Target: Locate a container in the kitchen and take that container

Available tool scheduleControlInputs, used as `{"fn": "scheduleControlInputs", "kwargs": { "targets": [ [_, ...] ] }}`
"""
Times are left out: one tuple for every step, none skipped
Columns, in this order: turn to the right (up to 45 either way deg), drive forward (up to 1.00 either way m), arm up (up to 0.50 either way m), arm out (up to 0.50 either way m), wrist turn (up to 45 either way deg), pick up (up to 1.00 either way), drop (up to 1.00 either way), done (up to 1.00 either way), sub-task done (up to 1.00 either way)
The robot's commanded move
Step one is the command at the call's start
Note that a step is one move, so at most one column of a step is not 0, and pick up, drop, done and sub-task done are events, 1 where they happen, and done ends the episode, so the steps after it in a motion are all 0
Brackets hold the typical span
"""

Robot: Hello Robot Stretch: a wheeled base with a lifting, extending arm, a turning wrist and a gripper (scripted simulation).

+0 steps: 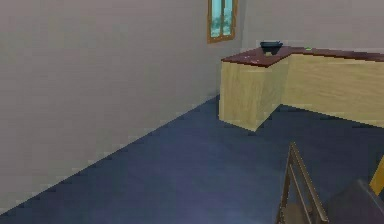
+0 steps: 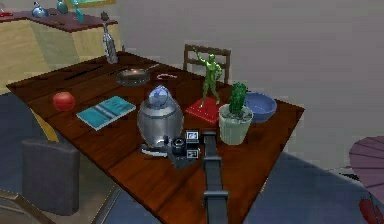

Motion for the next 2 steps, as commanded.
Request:
{"fn": "scheduleControlInputs", "kwargs": {
  "targets": [
    [0.0,0.00,0.10,0.00,0.0,0.00,0.00,0.00,0.00],
    [0.0,0.00,0.00,0.00,0.0,0.00,0.00,1.00,0.00]
  ]
}}
